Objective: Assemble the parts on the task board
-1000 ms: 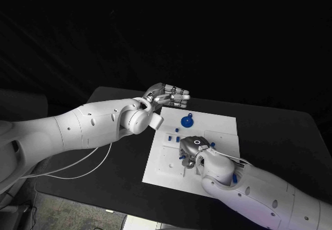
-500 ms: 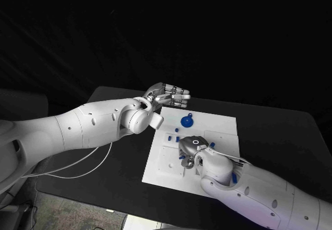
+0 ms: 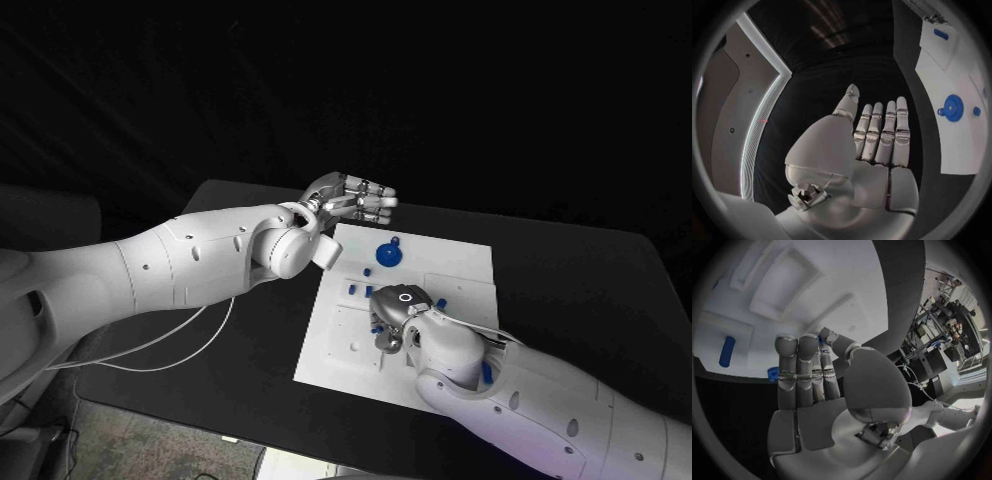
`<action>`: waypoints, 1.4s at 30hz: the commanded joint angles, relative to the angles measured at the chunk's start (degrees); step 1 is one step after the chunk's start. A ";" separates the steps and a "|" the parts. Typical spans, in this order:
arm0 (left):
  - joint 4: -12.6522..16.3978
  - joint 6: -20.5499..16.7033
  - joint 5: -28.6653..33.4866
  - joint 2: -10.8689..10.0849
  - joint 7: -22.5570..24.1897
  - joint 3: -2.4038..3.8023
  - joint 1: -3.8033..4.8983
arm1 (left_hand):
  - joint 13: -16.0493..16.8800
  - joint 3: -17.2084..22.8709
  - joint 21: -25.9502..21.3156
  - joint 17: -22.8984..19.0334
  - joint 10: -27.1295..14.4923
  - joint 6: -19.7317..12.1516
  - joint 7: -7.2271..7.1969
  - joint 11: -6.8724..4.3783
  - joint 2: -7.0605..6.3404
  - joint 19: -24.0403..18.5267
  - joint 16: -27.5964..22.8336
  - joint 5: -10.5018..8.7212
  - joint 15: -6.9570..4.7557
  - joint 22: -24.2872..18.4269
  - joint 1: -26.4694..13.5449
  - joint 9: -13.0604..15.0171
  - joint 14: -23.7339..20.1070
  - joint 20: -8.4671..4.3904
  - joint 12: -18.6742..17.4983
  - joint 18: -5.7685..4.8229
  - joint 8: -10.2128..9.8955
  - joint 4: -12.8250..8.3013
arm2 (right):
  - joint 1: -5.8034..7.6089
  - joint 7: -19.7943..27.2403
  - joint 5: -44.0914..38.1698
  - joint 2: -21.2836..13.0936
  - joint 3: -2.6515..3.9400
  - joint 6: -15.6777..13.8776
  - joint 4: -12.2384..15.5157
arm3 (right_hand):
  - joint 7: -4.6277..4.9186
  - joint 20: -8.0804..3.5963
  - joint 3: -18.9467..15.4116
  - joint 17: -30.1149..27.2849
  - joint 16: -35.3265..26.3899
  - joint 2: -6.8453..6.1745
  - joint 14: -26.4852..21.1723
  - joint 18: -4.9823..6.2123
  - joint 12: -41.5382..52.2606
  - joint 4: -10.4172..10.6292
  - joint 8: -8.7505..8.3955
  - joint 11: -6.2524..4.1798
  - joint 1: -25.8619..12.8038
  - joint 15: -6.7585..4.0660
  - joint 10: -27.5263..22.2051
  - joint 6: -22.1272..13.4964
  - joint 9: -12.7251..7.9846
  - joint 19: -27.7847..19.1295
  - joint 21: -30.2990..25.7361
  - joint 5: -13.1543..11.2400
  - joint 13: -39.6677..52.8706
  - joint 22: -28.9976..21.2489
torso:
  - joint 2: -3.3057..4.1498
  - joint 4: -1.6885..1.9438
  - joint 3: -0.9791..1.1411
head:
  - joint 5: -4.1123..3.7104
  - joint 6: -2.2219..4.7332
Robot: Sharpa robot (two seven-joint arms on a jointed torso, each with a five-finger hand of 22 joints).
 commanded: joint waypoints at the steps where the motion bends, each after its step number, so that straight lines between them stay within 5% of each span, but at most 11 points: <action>1: 0.08 0.84 0.28 0.14 0.35 0.05 0.08 | -0.01 0.11 0.20 -0.04 -0.17 0.12 0.10 0.10 0.41 0.16 -0.03 -0.09 0.17 -0.09 0.05 -0.06 -0.35 0.21 -0.01 0.01 -0.08 0.35 | -0.13 0.58 -0.47 0.26 -0.17 1.30 0.25 | 0.17 -0.31 -0.05 0.10 -0.32 0.37 -0.12 0.65 0.25 -0.30 0.20 -0.43 -0.15 0.00 0.80 0.25 0.02 0.87 -0.06 0.28 -0.02 2.71 | -0.03 0.02 -0.06 | 0.00 -0.01; 42: -0.41 1.12 0.27 0.65 -0.09 0.04 0.08 | -0.01 0.14 0.20 -0.04 -0.19 0.11 0.11 0.10 0.45 0.15 -0.04 -0.09 0.18 -0.09 0.17 -0.05 -0.37 0.22 -0.01 0.02 -0.07 0.40 | 0.26 0.82 -0.26 1.31 -0.63 0.28 0.31 | 0.16 -0.32 0.02 0.10 -0.45 0.38 -0.03 0.66 0.25 -0.34 0.19 -0.44 -0.27 -0.02 0.83 0.28 0.01 0.93 -0.35 0.29 -0.02 2.65 | -0.01 -0.01 0.02 | 0.26 -0.16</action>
